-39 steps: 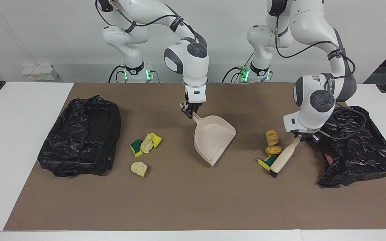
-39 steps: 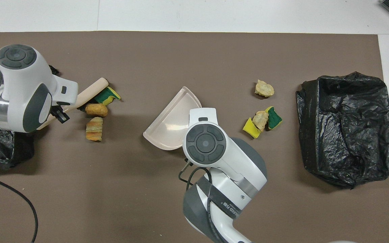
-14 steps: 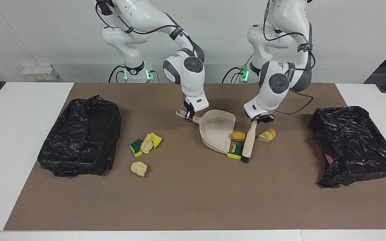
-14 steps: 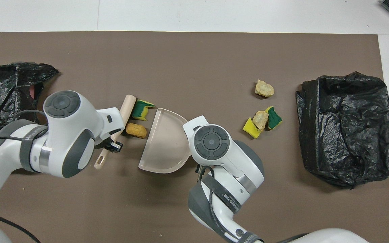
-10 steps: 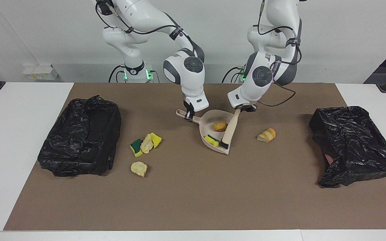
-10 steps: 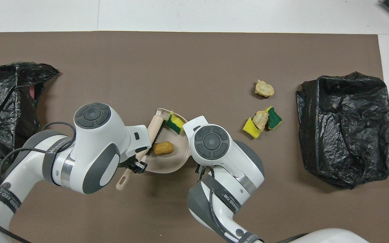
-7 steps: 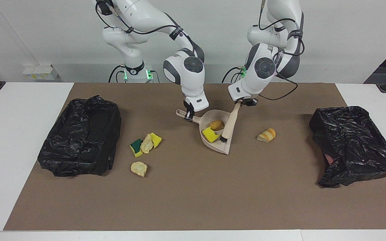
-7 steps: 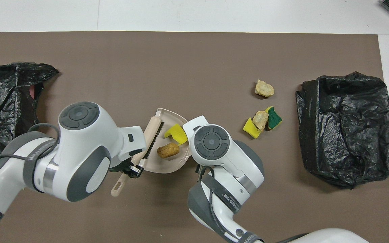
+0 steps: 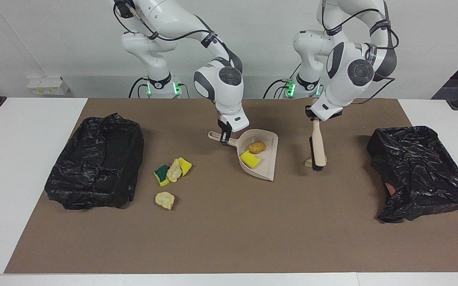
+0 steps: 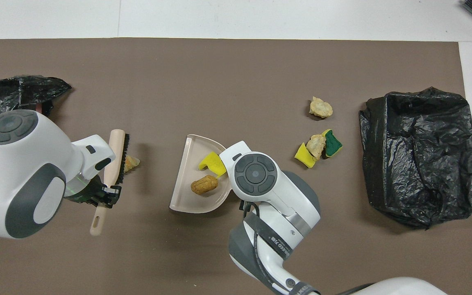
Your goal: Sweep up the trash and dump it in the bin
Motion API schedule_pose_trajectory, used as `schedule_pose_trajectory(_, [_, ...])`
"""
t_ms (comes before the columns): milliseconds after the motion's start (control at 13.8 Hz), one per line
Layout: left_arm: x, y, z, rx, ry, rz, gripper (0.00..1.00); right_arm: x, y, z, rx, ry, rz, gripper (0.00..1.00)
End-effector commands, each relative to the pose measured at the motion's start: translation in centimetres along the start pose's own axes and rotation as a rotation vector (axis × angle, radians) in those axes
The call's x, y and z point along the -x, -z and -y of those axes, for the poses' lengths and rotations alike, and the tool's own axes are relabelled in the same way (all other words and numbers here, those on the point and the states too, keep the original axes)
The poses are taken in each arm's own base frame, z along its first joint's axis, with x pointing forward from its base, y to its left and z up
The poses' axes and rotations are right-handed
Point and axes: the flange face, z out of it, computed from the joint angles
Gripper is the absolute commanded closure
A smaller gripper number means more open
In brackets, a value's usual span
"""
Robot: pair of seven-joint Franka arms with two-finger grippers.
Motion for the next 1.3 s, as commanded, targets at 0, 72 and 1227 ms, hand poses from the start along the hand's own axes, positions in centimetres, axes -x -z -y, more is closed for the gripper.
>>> schedule_pose_trajectory(0, [-0.3,-3.4,1.9,0.011,0.207,-0.050,1.00,-0.2,-1.4,0.1,0.006,0.024,-0.007,1.00])
schedule_pose_trajectory(72, [-0.6,-4.4,3.4,0.026,0.269,-0.071,1.00,-0.2,-1.5,0.1,0.004,0.023,-0.009,1.00])
schedule_pose_trajectory(1227, [0.6,-8.1,-5.1,-0.021,0.030,-0.108,1.00,1.1,-1.1,0.1,-0.034,-0.153,0.087,1.00])
